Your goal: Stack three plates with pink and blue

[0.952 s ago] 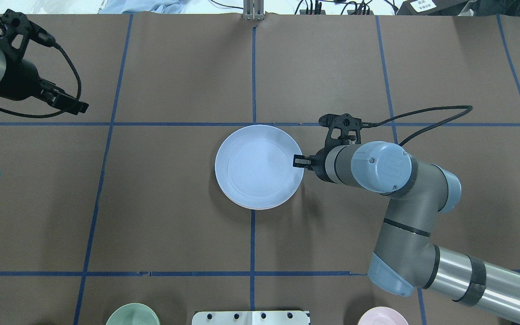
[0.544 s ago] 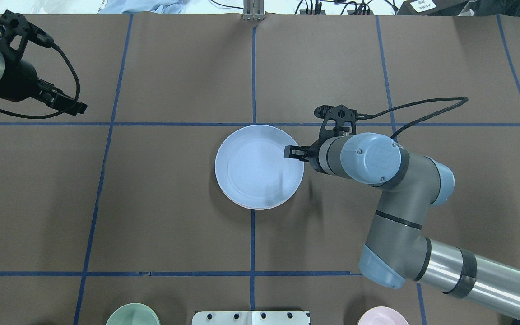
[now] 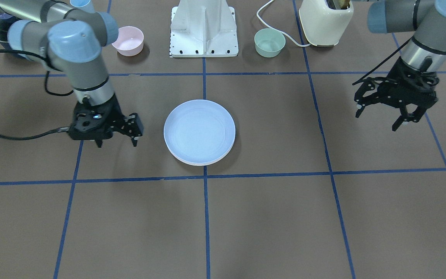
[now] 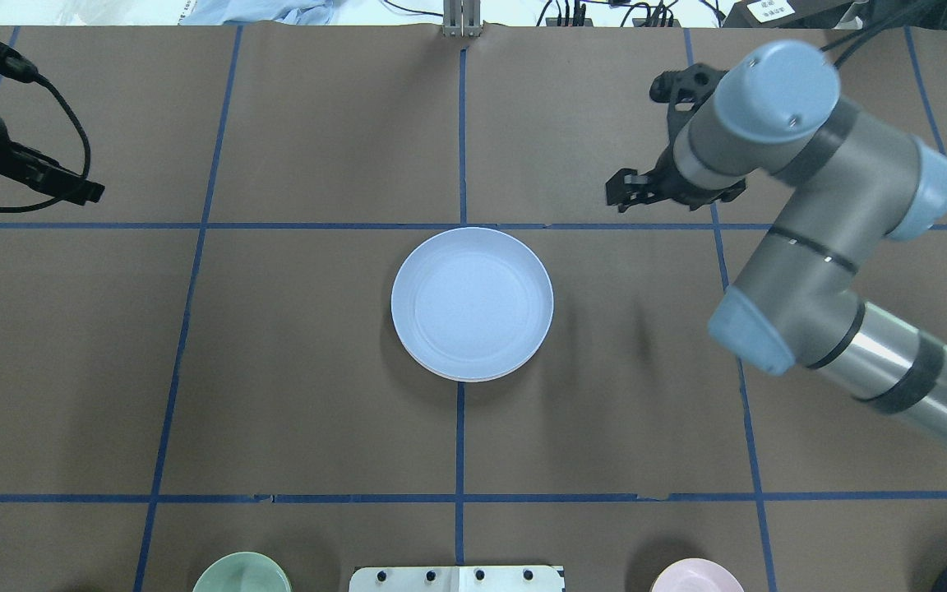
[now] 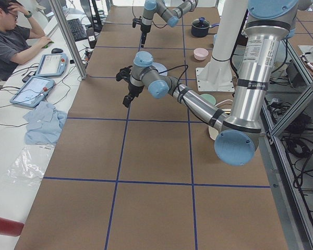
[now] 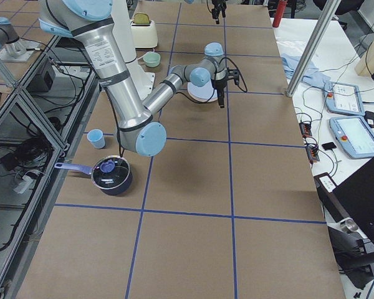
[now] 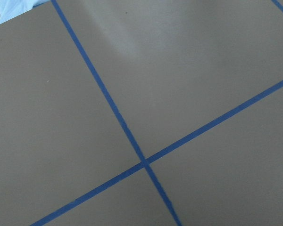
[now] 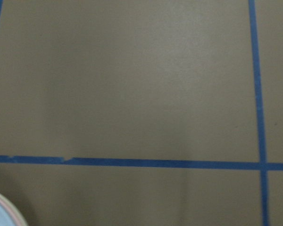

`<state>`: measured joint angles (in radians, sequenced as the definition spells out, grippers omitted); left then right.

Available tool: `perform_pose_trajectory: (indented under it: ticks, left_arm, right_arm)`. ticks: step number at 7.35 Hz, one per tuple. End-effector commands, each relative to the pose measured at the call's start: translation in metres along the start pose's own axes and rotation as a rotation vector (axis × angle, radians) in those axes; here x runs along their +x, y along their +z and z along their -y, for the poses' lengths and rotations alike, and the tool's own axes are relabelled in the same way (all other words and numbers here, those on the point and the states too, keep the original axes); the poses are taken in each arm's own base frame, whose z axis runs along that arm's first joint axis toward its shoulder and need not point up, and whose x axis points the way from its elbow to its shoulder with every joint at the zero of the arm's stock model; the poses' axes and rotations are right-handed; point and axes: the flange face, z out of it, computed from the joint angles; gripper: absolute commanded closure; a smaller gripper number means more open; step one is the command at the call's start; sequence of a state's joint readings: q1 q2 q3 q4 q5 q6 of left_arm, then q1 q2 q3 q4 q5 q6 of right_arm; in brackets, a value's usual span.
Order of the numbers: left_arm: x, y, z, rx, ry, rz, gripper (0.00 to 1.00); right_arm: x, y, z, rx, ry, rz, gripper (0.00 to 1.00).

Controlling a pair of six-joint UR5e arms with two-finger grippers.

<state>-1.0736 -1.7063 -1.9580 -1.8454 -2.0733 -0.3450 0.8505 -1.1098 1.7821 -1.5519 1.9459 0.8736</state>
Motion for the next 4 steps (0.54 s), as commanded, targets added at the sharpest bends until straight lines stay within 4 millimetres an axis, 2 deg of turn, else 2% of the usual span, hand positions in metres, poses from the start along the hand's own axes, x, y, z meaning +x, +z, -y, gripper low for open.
perform_pose_trajectory:
  ticks: [1,2,3,4]
  left_arm:
    - [-0.083,-0.023,-0.027,-0.026,0.125,0.097,0.00]
    - [-0.118,-0.032,-0.053,-0.054,0.156,0.121,0.00]
    - [-0.156,-0.045,-0.080,-0.074,0.179,0.128,0.00]
    - [-0.195,-0.058,-0.106,-0.081,0.175,0.096,0.00]
  right_arm:
    - [0.195,-0.039,0.037,-0.096,-0.219,-0.002,0.00]
    - [0.287,-0.059,0.029,-0.112,-0.274,0.008,0.00]
    - [0.359,-0.070,0.004,-0.131,-0.299,0.035,0.00]
    - [0.428,-0.075,-0.034,-0.147,-0.308,0.027,0.00]
